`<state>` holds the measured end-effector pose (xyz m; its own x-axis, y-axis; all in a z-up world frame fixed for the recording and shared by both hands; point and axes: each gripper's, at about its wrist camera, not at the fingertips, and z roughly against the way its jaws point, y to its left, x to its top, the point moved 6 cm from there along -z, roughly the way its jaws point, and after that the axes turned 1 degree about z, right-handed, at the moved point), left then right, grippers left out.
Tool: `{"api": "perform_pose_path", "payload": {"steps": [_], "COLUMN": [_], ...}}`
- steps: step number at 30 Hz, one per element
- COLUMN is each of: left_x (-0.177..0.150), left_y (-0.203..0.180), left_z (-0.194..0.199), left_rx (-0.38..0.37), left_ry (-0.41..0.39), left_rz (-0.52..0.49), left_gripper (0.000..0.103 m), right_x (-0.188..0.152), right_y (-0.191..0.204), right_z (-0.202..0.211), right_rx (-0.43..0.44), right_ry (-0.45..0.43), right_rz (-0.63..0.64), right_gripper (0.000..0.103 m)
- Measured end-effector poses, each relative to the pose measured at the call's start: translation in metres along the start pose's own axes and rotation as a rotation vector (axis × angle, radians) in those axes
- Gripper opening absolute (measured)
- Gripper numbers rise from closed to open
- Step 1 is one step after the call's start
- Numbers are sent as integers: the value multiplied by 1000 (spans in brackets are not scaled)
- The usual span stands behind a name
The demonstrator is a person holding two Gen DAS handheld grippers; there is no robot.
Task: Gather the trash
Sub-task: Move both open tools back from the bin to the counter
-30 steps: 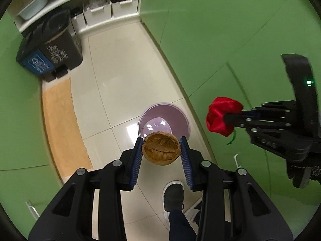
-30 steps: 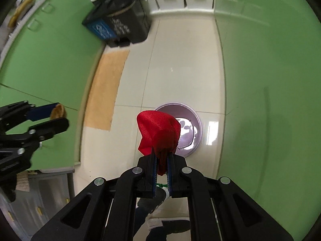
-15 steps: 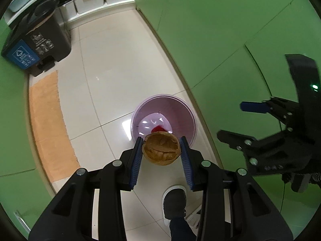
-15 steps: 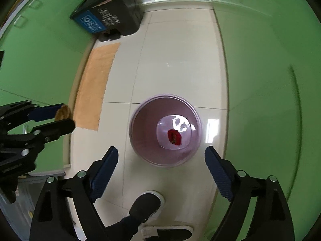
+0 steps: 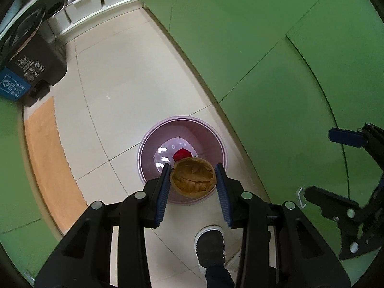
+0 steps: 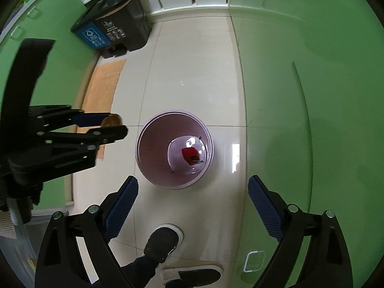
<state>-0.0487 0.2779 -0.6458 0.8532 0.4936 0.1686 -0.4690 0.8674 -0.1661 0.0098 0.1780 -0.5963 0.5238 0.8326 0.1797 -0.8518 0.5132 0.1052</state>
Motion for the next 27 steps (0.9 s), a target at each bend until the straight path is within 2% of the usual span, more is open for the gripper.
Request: {"api": "perform_pose_path", "payload": {"steps": [1, 4, 7, 12, 18, 23, 27], "left_x": [0, 1, 2, 4, 4, 1, -2], "left_y": [-1, -4, -11, -13, -11, -5, 2], "left_z": [0, -1, -3, 5, 43, 101, 162], "left_rx": [5, -10, -21, -24, -16, -6, 12], "left_ry": [2, -11, -8, -3, -17, -38, -70], "left_rz": [-5, -2, -16, -6, 1, 31, 43], "left_gripper": [39, 88, 100, 100, 100, 100, 100], "right_x": [-3, -6, -9, -8, -3, 4, 11], "right_y": [-1, -3, -5, -4, 8, 25, 41], "right_z": [2, 8, 14, 23, 55, 100, 148], "right_rx": [3, 1, 0, -5, -3, 1, 11], "right_ry": [-2, -11, -17, -25, -43, -64, -93], "right_rz": [-7, -22, -33, -39, -39, -38, -36], "right_gripper": [89, 89, 89, 89, 89, 89, 91]}}
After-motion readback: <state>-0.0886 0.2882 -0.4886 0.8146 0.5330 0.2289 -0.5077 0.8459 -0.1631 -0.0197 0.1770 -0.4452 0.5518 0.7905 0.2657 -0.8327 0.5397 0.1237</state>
